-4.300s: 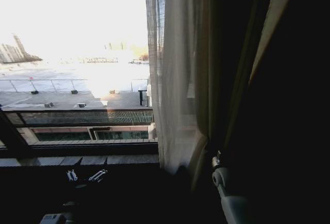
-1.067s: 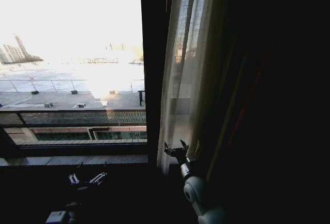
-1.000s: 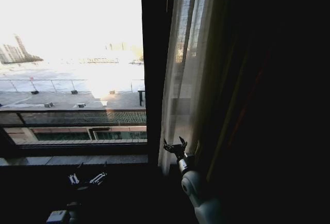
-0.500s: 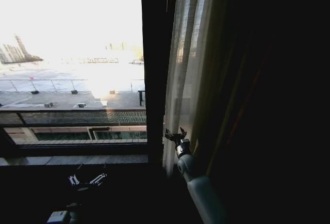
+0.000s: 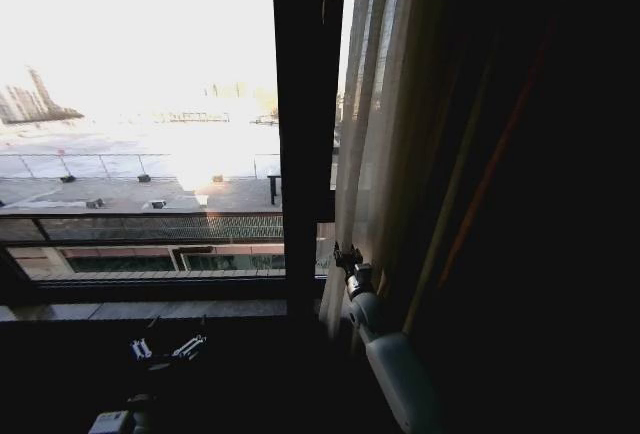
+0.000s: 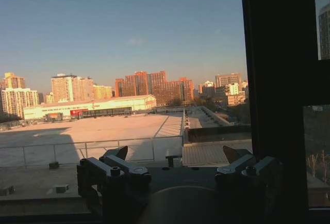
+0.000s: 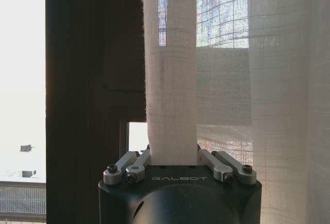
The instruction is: Open the curtains by pulling them apart, changing their state from closed to fully open.
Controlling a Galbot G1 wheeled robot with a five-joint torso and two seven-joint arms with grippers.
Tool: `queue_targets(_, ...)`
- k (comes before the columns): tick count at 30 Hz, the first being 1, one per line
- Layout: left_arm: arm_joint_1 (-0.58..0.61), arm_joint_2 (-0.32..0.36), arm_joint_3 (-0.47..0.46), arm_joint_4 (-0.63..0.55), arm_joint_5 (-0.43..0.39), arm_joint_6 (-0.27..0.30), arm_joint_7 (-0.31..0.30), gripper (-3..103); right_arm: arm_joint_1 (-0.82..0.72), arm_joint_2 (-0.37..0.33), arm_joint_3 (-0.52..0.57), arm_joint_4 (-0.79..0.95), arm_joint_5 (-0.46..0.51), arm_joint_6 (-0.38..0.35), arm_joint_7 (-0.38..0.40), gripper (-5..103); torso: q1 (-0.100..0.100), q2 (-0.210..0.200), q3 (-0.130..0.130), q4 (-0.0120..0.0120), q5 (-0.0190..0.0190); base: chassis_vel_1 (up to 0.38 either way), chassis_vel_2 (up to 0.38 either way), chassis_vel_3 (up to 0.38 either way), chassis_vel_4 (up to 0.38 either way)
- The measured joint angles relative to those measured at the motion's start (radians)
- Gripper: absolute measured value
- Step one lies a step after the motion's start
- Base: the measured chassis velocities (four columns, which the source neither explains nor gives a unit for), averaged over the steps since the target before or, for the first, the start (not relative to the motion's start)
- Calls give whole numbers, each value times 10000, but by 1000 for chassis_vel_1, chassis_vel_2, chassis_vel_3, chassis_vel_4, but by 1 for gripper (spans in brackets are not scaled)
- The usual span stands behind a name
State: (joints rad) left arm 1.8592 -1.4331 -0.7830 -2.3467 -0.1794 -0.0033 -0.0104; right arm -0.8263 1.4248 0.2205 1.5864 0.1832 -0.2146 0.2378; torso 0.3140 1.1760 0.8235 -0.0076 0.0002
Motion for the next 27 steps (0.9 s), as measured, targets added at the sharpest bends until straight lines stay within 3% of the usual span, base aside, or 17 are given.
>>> queue_targets(1, 0, 0, 0, 0, 0, 0, 0, 100, 0, 0, 0, 0, 0, 0, 0, 27, 0, 0, 0, 0, 0, 0, 0, 0, 0)
queue_targets(4, 57, -48, 3, -21, 35, -71, -13, 100, -5, -72, 41, 57, 54, -12, 3, 10, 0, 0, 0, 0, 0, 0, 0, 0, 0)
queue_targets(6, 58, -74, 22, -21, 53, -88, -18, 100, -8, -87, 48, 67, 76, -15, 4, 10, 0, 0, 0, 0, 0, 0, 0, 0, 0)
queue_targets(9, 58, -114, 52, -40, 91, -106, -24, 100, -29, -136, 66, 108, 122, -21, 13, 1, 0, 0, 0, 0, 0, 0, 0, 0, 0)
queue_targets(18, 69, -135, 49, -89, 100, -124, -25, 100, -16, -173, 315, 61, 272, -127, 233, 0, 0, 0, 0, 0, 0, 0, 0, 0, 0)
queue_targets(27, 110, -153, 23, -120, 90, -186, -25, 100, 147, -376, 1618, -616, 458, -394, 679, 0, 0, 1, 0, 0, 1, 0, 0, 0, 0)
